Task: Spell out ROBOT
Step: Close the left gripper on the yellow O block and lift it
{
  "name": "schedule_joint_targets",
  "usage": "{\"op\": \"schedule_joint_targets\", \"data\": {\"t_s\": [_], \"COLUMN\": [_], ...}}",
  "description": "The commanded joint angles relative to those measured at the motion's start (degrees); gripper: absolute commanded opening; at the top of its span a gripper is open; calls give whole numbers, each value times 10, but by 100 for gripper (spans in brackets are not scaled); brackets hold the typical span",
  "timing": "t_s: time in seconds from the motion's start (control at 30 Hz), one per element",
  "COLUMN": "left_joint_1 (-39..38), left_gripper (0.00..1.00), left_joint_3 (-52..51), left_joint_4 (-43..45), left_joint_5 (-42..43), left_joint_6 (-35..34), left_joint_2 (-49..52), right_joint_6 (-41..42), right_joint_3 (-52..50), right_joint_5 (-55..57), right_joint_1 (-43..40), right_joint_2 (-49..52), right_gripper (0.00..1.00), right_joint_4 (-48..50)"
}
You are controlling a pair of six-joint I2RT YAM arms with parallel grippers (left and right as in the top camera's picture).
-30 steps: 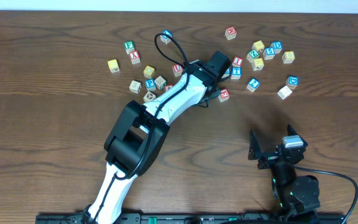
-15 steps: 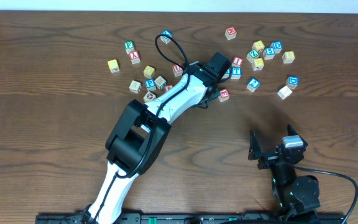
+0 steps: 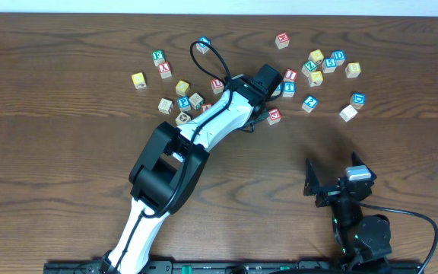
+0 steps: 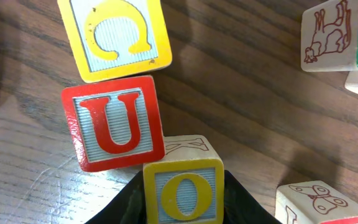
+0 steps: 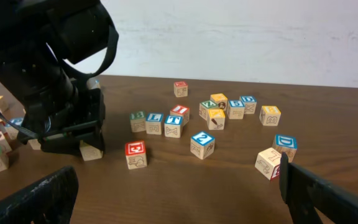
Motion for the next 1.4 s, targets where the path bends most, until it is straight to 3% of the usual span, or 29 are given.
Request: {"op": "schedule_joint_targets", "data": {"t_s": [0.0, 0.5, 0.93, 1.23, 1.37], "left_joint_1": [0, 1, -8, -31, -36], "left_gripper": [31, 27, 19, 8, 8], "left_joint_3": [7, 8, -5, -83, -125], "left_joint_4": [0, -46, -247, -256, -240], "left_joint_5": [-14, -14, -14, -26, -39], "left_joint_6": [23, 145, 129, 111, 90], "left_joint_2": [8, -111, -160, -160, -160], "right_joint_6": [-4, -4, -4, -4, -4], "right_joint_3": [0, 0, 0, 0, 0], "right_joint_5": [-3, -3, -3, -3, -3], "right_joint_1": [-6, -6, -6, -6, -6], "right_joint_2": [0, 0, 0, 0, 0], "right_gripper": [99, 99, 99, 99, 99], "right_joint_4": [-2, -2, -2, -2, -2]}}
